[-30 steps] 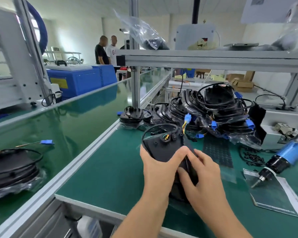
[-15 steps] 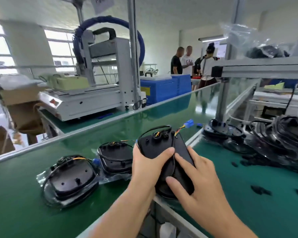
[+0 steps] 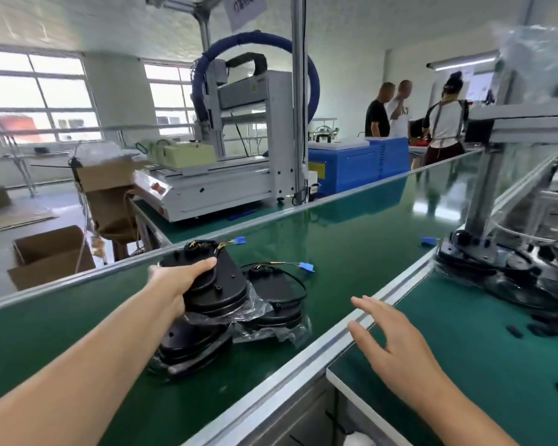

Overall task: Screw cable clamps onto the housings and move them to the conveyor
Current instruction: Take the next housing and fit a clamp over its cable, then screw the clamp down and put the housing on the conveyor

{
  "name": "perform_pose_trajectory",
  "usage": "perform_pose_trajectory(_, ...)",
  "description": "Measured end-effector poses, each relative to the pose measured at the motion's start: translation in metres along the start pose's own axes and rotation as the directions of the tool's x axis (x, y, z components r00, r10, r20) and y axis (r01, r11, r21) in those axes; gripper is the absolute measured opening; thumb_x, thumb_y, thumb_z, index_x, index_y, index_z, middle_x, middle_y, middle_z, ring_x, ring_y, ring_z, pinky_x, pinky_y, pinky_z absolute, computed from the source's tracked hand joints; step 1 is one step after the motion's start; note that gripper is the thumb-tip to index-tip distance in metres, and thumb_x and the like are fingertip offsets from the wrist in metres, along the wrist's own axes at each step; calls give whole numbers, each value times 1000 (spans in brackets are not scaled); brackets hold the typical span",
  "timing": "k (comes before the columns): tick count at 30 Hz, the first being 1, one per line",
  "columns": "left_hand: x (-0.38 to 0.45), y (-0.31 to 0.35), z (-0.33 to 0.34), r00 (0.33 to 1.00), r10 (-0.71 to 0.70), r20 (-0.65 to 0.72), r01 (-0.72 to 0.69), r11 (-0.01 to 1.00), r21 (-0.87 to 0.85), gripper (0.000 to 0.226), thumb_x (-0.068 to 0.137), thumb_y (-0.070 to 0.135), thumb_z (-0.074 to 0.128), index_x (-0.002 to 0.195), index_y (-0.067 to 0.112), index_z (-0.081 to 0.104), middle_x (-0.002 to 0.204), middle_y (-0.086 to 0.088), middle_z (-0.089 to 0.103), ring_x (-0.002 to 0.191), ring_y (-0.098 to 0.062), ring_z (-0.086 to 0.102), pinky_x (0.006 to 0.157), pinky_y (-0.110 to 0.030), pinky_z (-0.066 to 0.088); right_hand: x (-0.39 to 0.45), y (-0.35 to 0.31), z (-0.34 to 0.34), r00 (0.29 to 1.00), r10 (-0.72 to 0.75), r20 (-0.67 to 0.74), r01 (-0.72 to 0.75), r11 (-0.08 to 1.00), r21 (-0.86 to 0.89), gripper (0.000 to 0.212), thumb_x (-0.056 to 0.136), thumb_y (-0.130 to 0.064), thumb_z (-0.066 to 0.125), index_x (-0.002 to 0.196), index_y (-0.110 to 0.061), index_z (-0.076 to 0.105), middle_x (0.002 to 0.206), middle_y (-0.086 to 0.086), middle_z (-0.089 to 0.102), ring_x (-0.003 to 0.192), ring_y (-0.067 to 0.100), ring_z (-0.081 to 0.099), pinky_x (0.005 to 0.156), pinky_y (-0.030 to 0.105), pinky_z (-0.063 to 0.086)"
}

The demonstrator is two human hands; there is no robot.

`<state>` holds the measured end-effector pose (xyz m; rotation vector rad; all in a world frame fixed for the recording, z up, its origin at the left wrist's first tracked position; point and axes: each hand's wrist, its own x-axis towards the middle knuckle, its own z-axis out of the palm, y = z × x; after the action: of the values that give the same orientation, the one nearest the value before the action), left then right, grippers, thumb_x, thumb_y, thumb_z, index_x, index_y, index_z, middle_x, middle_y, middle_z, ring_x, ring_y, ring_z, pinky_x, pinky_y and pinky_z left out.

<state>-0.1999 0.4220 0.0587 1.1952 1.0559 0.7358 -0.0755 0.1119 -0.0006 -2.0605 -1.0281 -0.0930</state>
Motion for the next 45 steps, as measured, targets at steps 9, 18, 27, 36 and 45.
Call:
perform_pose_trajectory(9, 6, -13, 1, 980, 14, -198, 45, 957, 288, 123, 45, 53, 92, 138, -2, 35, 134, -21, 51, 117, -42, 53, 99, -53, 45, 3, 33, 9, 997, 73, -31, -74, 997, -33, 29, 95, -30, 56, 123, -26, 61, 114, -21, 56, 113, 3, 52, 94, 17, 36)
perform_pose_trajectory(18, -10, -10, 5, 936, 228, -268, 33, 702, 711, 95, 62, 78, 67, 115, 0, 60, 139, -21, 45, 132, -38, 35, 108, -49, 34, 4, 31, 6, 998, 58, -36, -58, 998, -6, 29, 95, -26, 55, 124, -23, 62, 116, -16, 59, 110, 2, 51, 95, 14, 35)
perform_pose_trajectory(27, -73, 4, 87, 694, 689, 211, -538, 301, 787, 40, 88, 49, 57, 114, 22, 68, 117, -15, 63, 109, -38, 54, 88, -45, 48, -54, 82, -84, 964, 176, -201, -187, 982, -35, 22, 92, -19, 60, 112, -27, 68, 102, -23, 63, 101, -6, 57, 91, 11, 41)
perform_pose_trajectory(36, -151, -58, 338, 766, 69, 639, -349, 880, 324, 33, 85, 45, 67, 86, 12, 64, 83, -6, 54, 71, -23, 51, 63, -26, 41, -102, 138, -147, 868, 337, -363, -325, 941, 97, 22, 92, -17, 61, 101, -36, 68, 97, -22, 68, 93, -7, 62, 79, 5, 44)
perform_pose_trajectory(45, -108, -86, 484, 811, -235, 537, 167, 971, 173, 78, 65, 46, 85, 126, 11, 51, 121, -11, 62, 100, -33, 65, 71, -45, 58, -96, 148, -149, 852, 149, -503, -172, 985, 1, 23, 86, -24, 58, 106, -29, 70, 92, -26, 65, 92, -2, 63, 81, 9, 45)
